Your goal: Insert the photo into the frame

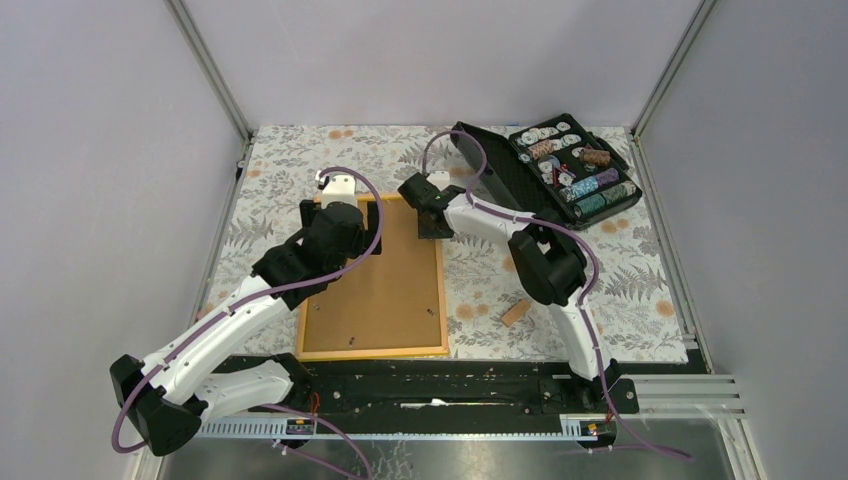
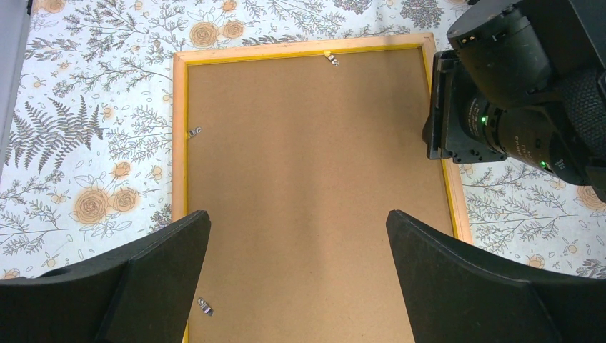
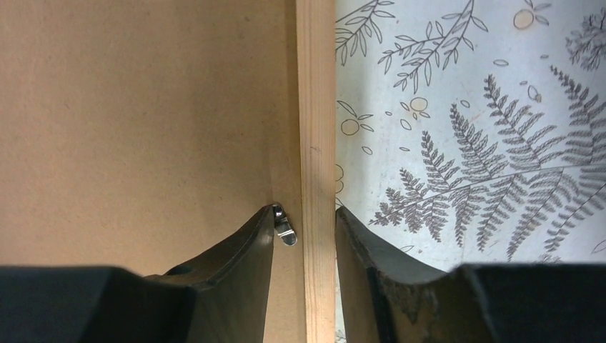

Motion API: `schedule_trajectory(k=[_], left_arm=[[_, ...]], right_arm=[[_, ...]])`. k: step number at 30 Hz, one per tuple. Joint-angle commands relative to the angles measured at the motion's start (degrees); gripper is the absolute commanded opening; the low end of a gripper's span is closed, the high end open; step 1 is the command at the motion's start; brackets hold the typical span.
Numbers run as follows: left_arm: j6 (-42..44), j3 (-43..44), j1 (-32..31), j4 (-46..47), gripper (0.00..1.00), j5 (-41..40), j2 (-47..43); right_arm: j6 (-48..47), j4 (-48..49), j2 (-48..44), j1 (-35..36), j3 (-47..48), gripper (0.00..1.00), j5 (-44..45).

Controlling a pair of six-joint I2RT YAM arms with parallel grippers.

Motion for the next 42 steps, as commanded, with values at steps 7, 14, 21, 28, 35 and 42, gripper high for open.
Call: schedule_trajectory(k=[7, 14, 21, 28, 35, 42], left_arm=[[0.64, -0.37, -0.17, 1.44, 0.99, -1.0, -0.72], [0.64, -0.48, -0.13, 1.48, 0.99, -0.92, -0.62], [0.69, -0.29, -0.12, 1.48, 0.99, -0.92, -0.22], [0.73, -0.37, -0.15, 1.59, 0.99, -1.16, 0.03], [0.72, -0.19, -0.13, 1.6, 0.99, -0.37, 0.43], [0.73, -0.29, -0.14, 1.58, 0.99, -1.01, 0.01]], right_arm=[[-23.72, 4.96, -2.01, -2.54, -5.22, 0.0, -5.65], [-29.86, 6.32, -2.24, -4.12, -3.61, 0.0, -4.87], [-24.6, 2.51, -5.78, -3.97, -2.19, 0.47, -9.41], [-14.52, 0.94, -11.67, -2.47, -8.95, 0.65, -12.39], [-16.42, -1.6, -9.41, -0.94, -11.15, 0.36, -10.0], [-24.23, 2.25, -6.59, -0.94, -10.42, 0.24, -12.49]])
